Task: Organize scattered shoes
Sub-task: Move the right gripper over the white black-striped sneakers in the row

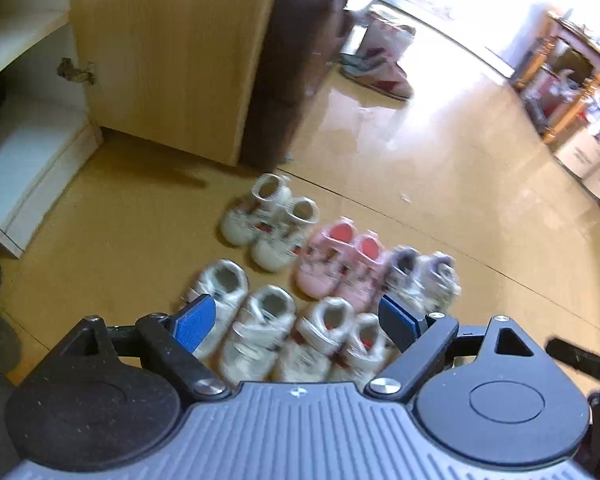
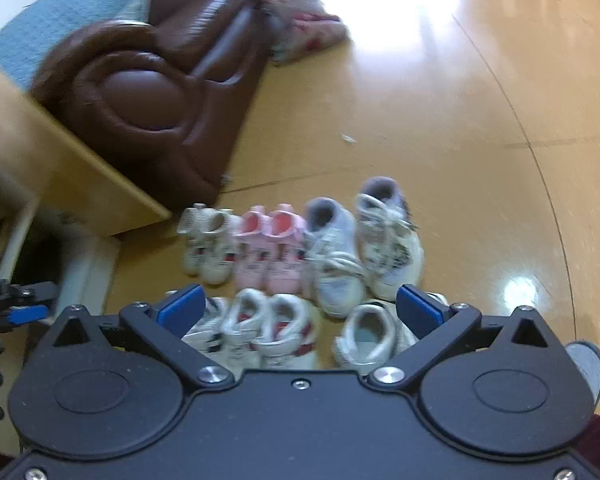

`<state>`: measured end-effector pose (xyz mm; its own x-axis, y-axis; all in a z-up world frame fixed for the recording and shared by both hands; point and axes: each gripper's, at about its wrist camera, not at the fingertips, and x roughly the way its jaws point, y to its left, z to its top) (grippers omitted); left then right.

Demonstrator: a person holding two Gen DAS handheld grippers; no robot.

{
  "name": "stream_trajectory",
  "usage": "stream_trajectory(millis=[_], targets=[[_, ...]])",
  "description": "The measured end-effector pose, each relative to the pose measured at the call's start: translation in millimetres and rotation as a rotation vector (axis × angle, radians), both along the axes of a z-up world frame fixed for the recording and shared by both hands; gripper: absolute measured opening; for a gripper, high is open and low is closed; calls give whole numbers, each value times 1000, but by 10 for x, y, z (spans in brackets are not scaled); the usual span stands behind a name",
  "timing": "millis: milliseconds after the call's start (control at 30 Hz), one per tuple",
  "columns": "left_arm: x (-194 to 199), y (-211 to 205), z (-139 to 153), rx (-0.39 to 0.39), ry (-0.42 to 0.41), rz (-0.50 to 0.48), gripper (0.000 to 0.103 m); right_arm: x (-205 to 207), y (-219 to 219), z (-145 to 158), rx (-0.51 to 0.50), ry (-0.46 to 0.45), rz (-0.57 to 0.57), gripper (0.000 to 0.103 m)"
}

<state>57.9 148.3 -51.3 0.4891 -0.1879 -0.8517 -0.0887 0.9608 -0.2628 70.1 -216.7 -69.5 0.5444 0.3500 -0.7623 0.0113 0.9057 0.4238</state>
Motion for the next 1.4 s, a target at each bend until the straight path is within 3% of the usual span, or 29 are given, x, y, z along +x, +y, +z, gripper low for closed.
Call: stream_trajectory(millis=[133, 200, 267, 400, 500, 800, 933, 1067, 1133, 1267, 1333, 1367, 1400], targets=[[-247, -329, 227, 102, -73, -20, 89, -180, 172, 207, -25, -46, 39, 103], [-342, -438, 341, 130, -116, -27, 89, -341, 329, 373, -142, -107, 40, 103], [-453, -507, 470, 91, -166, -33, 89, -426, 366, 467, -181, -151, 41, 103], [-628, -537, 607, 42, -232, -44, 89, -630, 481, 777, -355, -229, -38, 103], [-703, -515, 628, -21, -214, -35, 89, -712, 405, 862, -371, -256, -96, 103], [-946, -929, 1069, 228, -261, -274, 90, -690, 315, 925, -323, -150, -91, 103], [-805, -1050, 1040, 296, -242, -432, 97, -564, 342, 814, -284, -126, -95, 103], [-664, -1054, 767, 370, -265, -508, 97, -480, 341, 433, -221, -27, -95, 103], [-587, -974, 559, 359, -244, -478, 97, -445, 361, 175, -211, 41, -91, 103], [-455, -730, 378, 173, -154, -379, 97, -507, 361, -207, -263, 112, -71, 101], [-459, -720, 366, 234, -175, -364, 97, -571, 319, -343, -271, 120, -68, 97], [-439, -699, 328, 256, -167, -348, 97, -582, 288, -566, -275, 152, -66, 95], [-409, -652, 281, 229, -146, -319, 97, -561, 282, -707, -277, 183, -64, 92]])
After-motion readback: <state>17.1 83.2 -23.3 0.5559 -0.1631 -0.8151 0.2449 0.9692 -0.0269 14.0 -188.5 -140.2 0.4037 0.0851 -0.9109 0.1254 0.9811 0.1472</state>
